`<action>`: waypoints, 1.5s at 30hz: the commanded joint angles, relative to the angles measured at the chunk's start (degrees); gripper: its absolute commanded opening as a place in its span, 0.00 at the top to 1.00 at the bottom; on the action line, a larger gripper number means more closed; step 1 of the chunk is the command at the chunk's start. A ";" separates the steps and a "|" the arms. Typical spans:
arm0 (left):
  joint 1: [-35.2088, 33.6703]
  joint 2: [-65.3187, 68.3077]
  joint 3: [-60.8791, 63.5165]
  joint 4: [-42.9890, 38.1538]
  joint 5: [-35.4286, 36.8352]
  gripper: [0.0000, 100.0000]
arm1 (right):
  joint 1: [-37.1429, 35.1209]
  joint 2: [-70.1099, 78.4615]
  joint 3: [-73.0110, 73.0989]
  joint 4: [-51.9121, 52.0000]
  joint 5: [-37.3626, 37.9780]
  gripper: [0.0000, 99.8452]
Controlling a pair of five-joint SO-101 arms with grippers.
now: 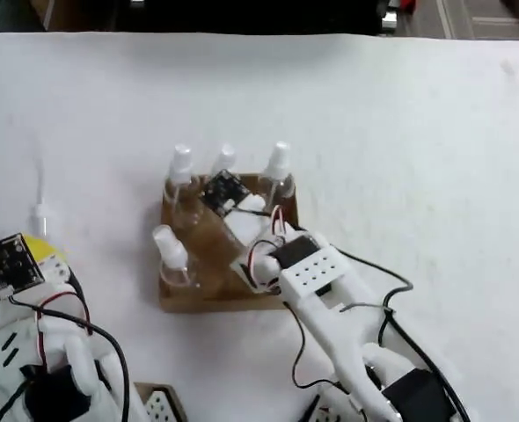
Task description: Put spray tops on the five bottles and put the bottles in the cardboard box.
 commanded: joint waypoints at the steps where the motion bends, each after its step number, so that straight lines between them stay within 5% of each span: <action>1: -0.48 -0.40 -0.35 -1.32 0.62 0.98 | -0.31 -1.19 -0.70 0.48 -0.09 0.98; 8: -0.48 -0.40 -0.35 -1.32 0.62 0.98 | -0.40 -11.30 -1.67 8.22 0.18 0.98; 13: -0.48 -0.40 -0.35 -1.32 0.62 0.98 | -1.27 -18.68 -2.11 15.16 8.88 0.98; 26: -0.48 -0.40 -0.35 -1.41 0.62 0.98 | -1.63 -32.40 -2.90 18.07 9.58 0.98; 32: -0.48 -0.40 -0.35 -1.23 0.62 0.98 | 0.92 -45.49 -19.69 40.40 9.23 0.98; 36: -0.48 -0.40 -0.35 -1.14 0.62 0.98 | 11.82 -49.89 -31.65 49.80 9.76 0.98; 45: -0.48 -0.40 3.34 -4.75 0.62 0.98 | 40.04 -31.78 -31.47 41.54 12.84 0.98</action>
